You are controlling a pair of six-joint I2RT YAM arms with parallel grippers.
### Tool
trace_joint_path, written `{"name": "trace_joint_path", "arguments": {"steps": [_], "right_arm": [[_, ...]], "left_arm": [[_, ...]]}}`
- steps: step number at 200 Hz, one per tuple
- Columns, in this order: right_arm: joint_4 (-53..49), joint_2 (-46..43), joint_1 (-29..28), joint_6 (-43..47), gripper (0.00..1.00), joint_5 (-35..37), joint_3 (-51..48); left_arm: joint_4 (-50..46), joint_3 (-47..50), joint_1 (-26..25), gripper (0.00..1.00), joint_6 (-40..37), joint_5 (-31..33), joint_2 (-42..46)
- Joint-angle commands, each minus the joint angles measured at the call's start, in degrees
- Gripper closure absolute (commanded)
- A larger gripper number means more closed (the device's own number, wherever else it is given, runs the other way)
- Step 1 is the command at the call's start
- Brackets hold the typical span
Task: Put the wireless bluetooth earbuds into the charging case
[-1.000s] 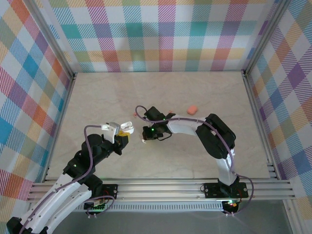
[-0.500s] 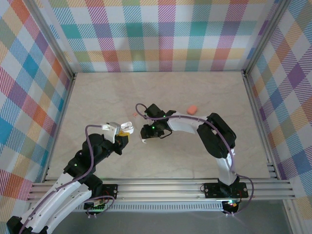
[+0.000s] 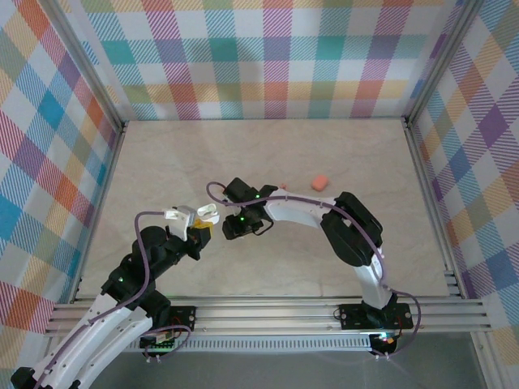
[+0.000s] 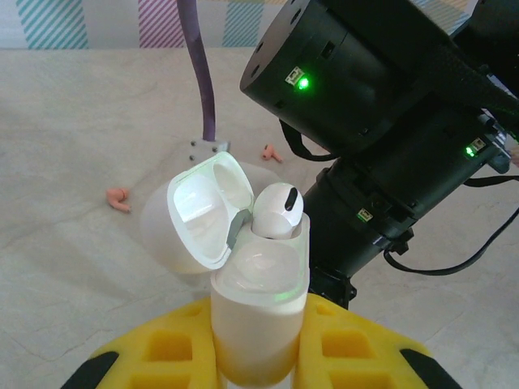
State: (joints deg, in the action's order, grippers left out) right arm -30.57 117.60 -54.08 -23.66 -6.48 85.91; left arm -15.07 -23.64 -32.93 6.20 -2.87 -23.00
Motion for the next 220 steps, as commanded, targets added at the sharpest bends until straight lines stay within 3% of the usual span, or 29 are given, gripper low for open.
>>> {"name": "trace_joint_path", "arguments": {"steps": [1,220], "right_arm": [[-3.91,0.48,-0.23,2.68,0.54,3.20,1.64],[-15.04,10.68,-1.86,3.89,0.52,6.48,13.91]], "left_arm": [[0.17,0.53,-0.30,1.00,1.79,-0.01,0.93],[-4.62,1.62,-0.30,1.00,2.50,1.05,5.95]]}}
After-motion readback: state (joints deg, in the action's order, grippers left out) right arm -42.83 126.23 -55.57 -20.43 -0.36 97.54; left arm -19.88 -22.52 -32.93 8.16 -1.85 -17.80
